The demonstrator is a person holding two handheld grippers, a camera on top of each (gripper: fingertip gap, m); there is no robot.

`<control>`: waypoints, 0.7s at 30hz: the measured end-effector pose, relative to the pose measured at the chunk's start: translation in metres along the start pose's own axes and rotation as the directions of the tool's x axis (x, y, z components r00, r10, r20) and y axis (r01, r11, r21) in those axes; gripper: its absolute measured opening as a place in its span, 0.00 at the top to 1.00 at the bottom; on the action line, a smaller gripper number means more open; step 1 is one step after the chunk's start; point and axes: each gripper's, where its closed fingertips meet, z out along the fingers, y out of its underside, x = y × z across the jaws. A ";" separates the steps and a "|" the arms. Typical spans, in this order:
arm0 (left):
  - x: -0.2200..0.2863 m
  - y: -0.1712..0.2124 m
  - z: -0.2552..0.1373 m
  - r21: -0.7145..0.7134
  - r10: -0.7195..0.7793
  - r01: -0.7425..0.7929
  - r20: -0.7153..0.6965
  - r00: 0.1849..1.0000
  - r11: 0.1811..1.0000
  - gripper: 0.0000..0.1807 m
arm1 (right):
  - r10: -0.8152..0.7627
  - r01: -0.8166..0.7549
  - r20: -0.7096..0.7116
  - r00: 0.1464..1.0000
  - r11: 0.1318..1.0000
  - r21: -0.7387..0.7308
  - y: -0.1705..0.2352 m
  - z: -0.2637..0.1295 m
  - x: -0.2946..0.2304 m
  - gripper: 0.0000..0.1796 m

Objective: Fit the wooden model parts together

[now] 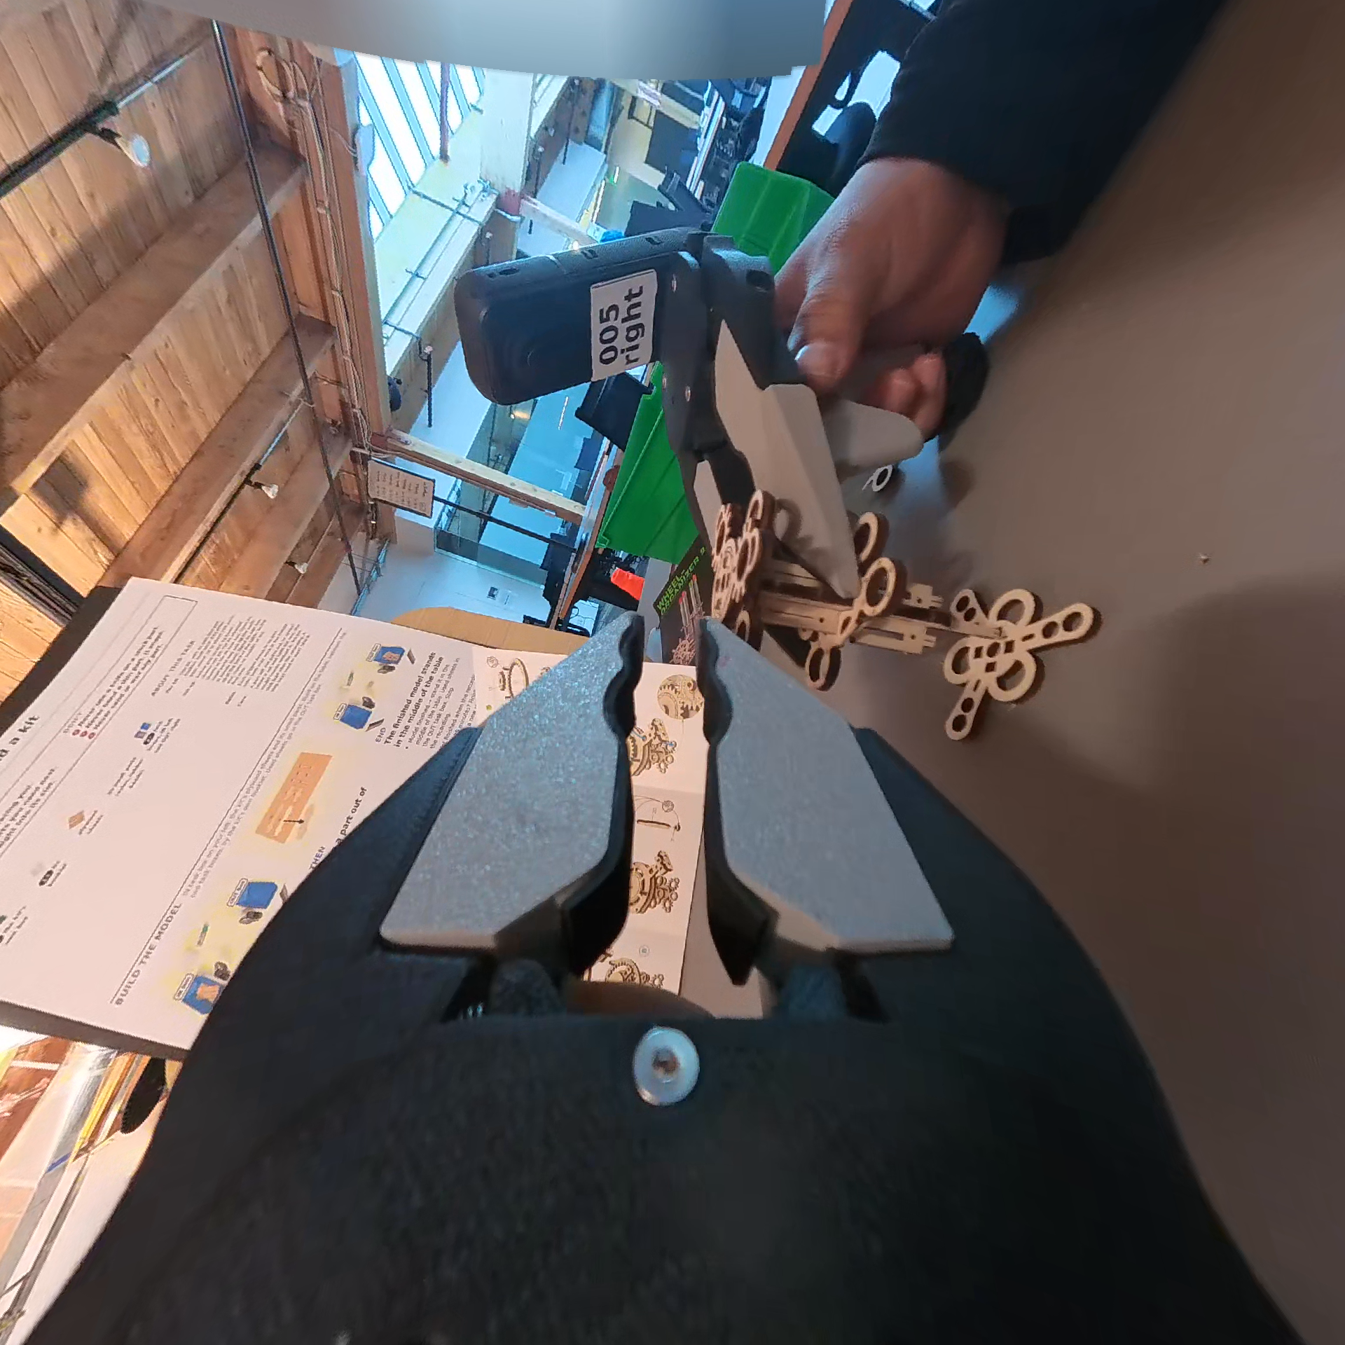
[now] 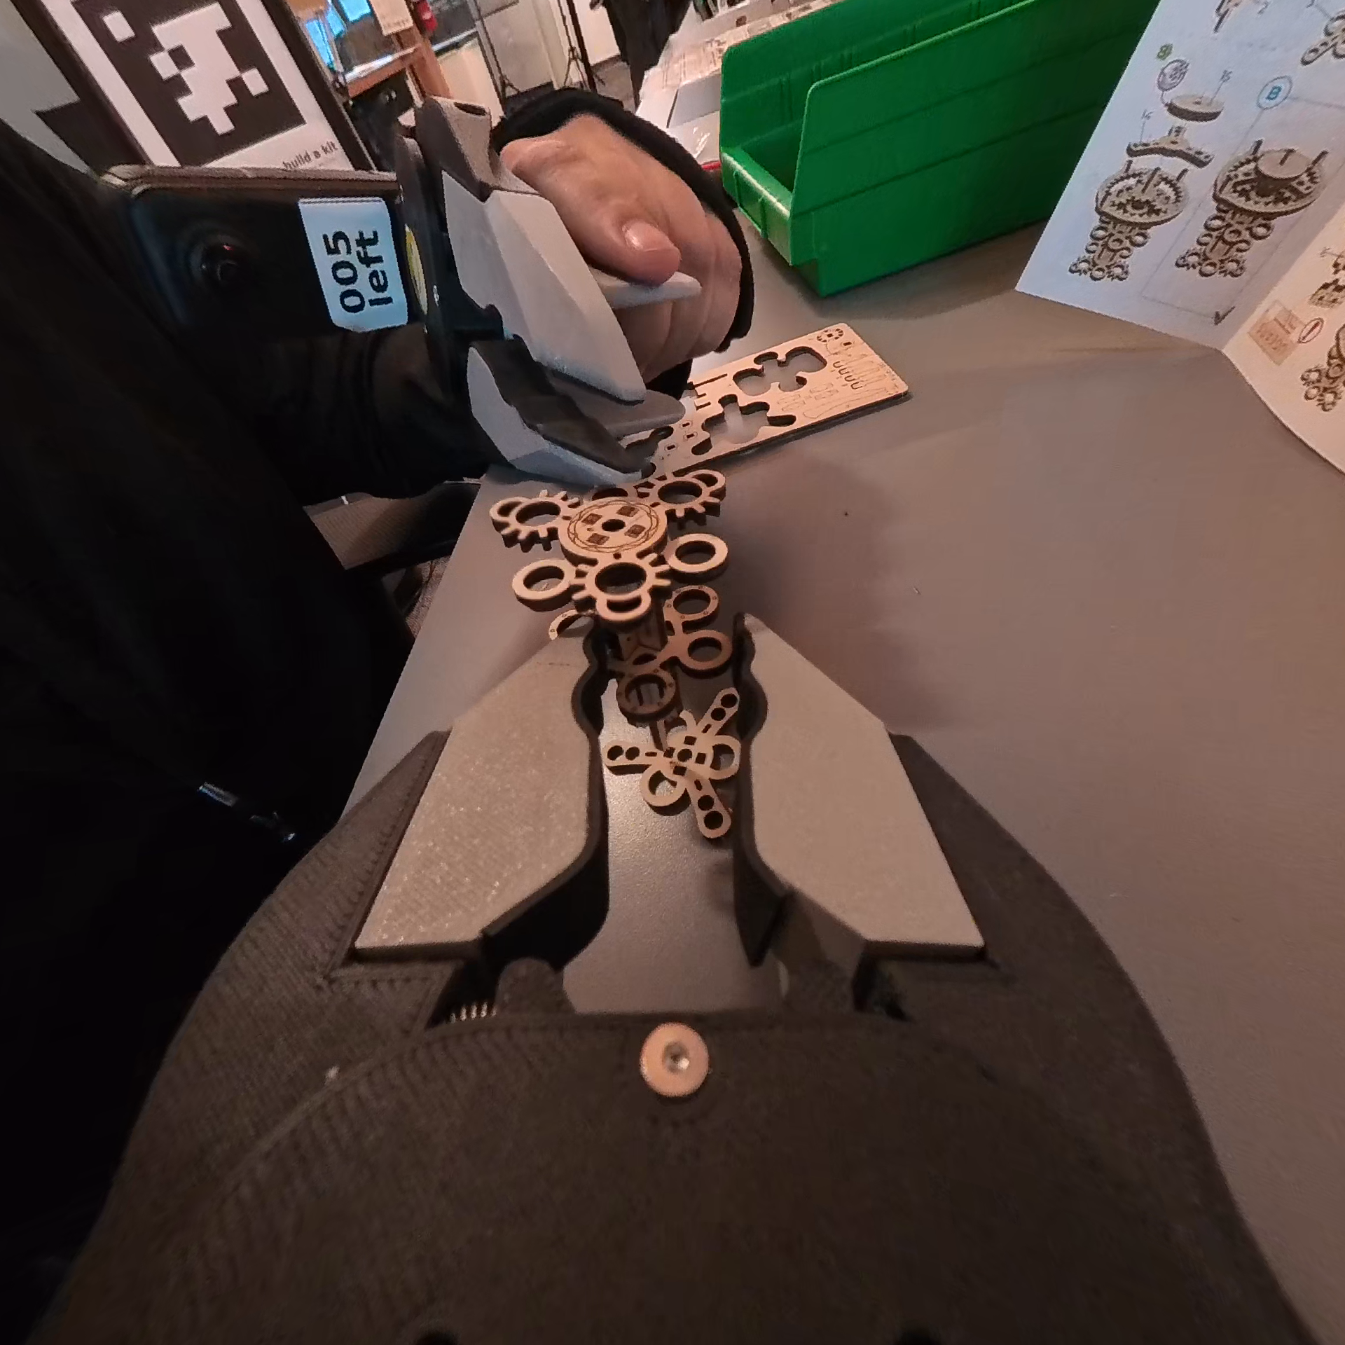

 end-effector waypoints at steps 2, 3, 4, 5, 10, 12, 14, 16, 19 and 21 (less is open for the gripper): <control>-0.001 0.000 0.000 0.001 -0.001 0.001 0.004 1.000 1.000 0.94 | 0.000 0.000 -0.005 1.000 1.000 0.004 -0.001 0.000 0.001 0.83; -0.001 -0.001 0.000 0.005 -0.004 0.004 0.003 1.000 1.000 0.94 | 0.000 0.000 -0.012 1.000 1.000 0.005 -0.001 0.000 0.003 0.83; -0.001 -0.001 -0.001 0.005 -0.006 0.006 0.001 1.000 1.000 0.93 | 0.001 -0.001 -0.015 1.000 1.000 0.007 -0.001 0.000 0.004 0.83; -0.001 0.000 -0.001 0.002 -0.008 0.008 -0.001 1.000 1.000 0.93 | 0.001 -0.001 -0.011 1.000 1.000 0.005 -0.001 0.000 0.003 0.83; 0.000 0.002 -0.001 -0.007 -0.002 0.002 -0.005 1.000 1.000 0.93 | -0.006 0.006 -0.018 1.000 1.000 -0.011 0.001 0.002 0.004 0.83; 0.001 0.001 0.000 -0.005 0.002 -0.002 -0.009 1.000 1.000 0.92 | -0.004 0.004 -0.019 1.000 1.000 -0.013 0.001 0.002 0.005 0.83; 0.002 -0.001 0.000 0.003 0.010 -0.010 -0.014 1.000 1.000 0.97 | 0.000 0.000 -0.016 1.000 1.000 -0.011 0.000 0.002 0.005 0.83; 0.004 -0.002 0.000 0.009 0.015 -0.015 -0.020 1.000 1.000 0.99 | 0.004 -0.004 -0.014 1.000 1.000 -0.010 0.000 0.001 0.005 0.83; 0.005 -0.003 0.000 0.008 0.024 -0.024 -0.024 0.999 1.000 1.00 | 0.014 -0.014 -0.017 1.000 1.000 -0.013 0.001 0.001 0.007 0.83; 0.005 -0.005 0.000 0.016 0.024 -0.024 -0.023 0.999 1.000 1.00 | 0.023 -0.023 -0.013 1.000 0.999 -0.022 0.002 0.001 0.007 0.83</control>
